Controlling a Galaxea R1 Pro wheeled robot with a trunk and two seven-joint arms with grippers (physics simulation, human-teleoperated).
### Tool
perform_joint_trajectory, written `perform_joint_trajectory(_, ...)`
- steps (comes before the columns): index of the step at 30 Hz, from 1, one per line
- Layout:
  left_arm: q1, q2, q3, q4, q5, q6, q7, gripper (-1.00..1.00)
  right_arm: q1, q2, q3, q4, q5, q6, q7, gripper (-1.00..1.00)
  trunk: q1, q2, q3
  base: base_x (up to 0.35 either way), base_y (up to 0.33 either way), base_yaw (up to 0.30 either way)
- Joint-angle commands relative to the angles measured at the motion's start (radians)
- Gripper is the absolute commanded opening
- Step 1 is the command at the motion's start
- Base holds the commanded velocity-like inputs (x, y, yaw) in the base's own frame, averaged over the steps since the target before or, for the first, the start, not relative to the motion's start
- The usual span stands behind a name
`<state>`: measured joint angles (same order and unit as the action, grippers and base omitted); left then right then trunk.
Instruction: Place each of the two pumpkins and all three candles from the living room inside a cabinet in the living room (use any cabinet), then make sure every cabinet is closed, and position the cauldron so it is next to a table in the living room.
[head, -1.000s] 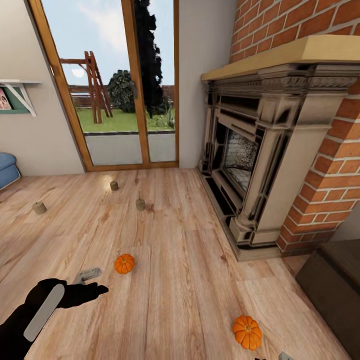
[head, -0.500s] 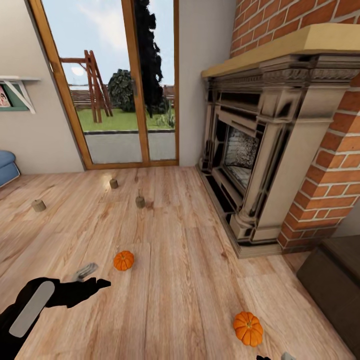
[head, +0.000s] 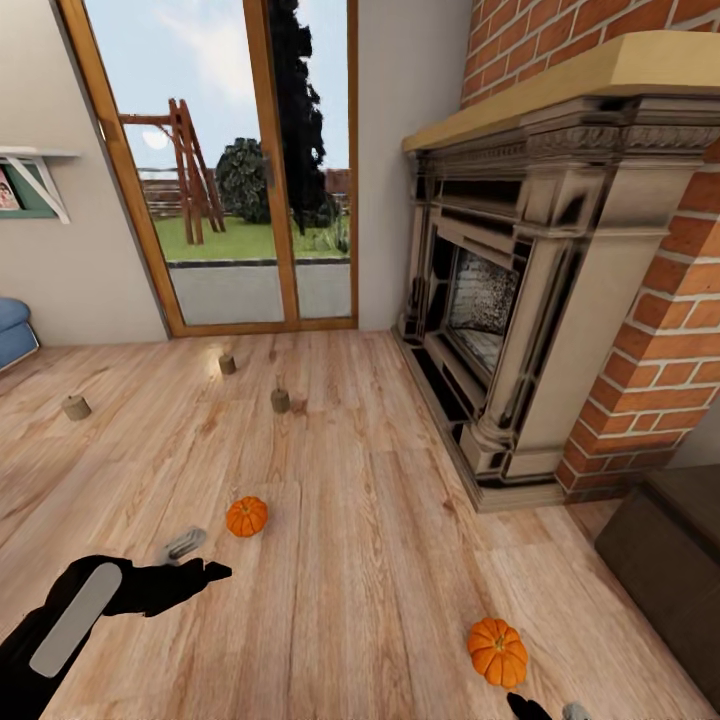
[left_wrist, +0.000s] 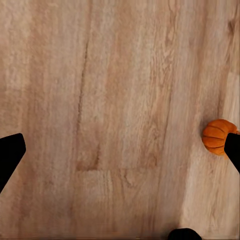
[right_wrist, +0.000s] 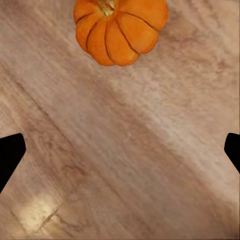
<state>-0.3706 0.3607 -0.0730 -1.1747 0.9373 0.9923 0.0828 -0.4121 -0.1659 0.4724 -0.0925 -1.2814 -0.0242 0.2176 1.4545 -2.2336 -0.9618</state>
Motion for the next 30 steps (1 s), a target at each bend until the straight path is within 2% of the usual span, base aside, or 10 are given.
perform_joint_trajectory(1,-0.001,0.001,-0.007,-0.001,0.009,0.002,0.009,1.0,-0.001,-0.002,0.008,0.001,-0.027,0.007,0.02,1.0,0.0,0.0,-0.001,0.0,0.0,0.0)
perform_joint_trajectory(2,-0.001,0.001,-0.013,-0.001,0.009,0.001,0.008,1.0,-0.001,-0.011,0.008,0.001,-0.064,0.033,0.053,1.0,0.0,0.0,-0.001,0.0,0.0,0.0)
perform_joint_trajectory(4,-0.001,0.001,-0.022,-0.001,0.01,0.001,0.008,1.0,0.0,-0.055,0.009,0.001,-0.184,0.116,0.148,1.0,0.0,0.0,-0.001,0.0,0.0,0.0)
perform_joint_trajectory(7,-0.001,0.001,-0.024,-0.001,0.011,0.001,0.009,1.0,-0.002,-0.08,0.009,-0.001,-0.251,0.149,0.183,1.0,0.0,0.0,-0.001,0.0,0.0,0.0)
perform_joint_trajectory(11,-0.001,0.002,-0.024,0.0,0.011,0.001,0.009,1.0,-0.006,-0.087,0.009,0.0,-0.273,0.134,0.186,1.0,0.0,0.0,-0.001,0.0,0.0,0.0)
perform_joint_trajectory(14,-0.001,0.003,-0.024,0.0,0.011,0.002,0.008,1.0,-0.008,-0.088,0.008,0.0,-0.287,0.064,0.185,1.0,0.0,0.0,-0.001,0.0,0.0,0.0)
perform_joint_trajectory(17,-0.001,0.003,-0.022,0.0,0.011,0.002,0.008,1.0,-0.009,-0.084,0.009,0.0,-0.348,-0.019,0.184,1.0,0.0,0.0,-0.001,0.0,0.0,0.0)
perform_joint_trajectory(20,-0.001,0.003,-0.021,0.0,0.012,0.002,0.008,1.0,-0.012,-0.08,0.009,-0.001,-0.396,-0.049,0.184,1.0,0.0,0.0,-0.001,0.0,0.0,0.0)
perform_joint_trajectory(26,-0.001,0.006,-0.02,-0.001,0.019,0.001,0.006,1.0,-0.039,-0.077,0.011,-0.022,-0.426,-0.038,0.151,1.0,0.0,0.0,-0.001,0.056,0.0,0.0)
perform_joint_trajectory(30,-0.001,0.003,-0.022,-0.015,0.035,0.002,0.006,1.0,-0.042,-0.08,0.011,-0.064,-0.426,0.083,0.101,1.0,0.0,0.0,-0.001,0.044,0.0,0.0)
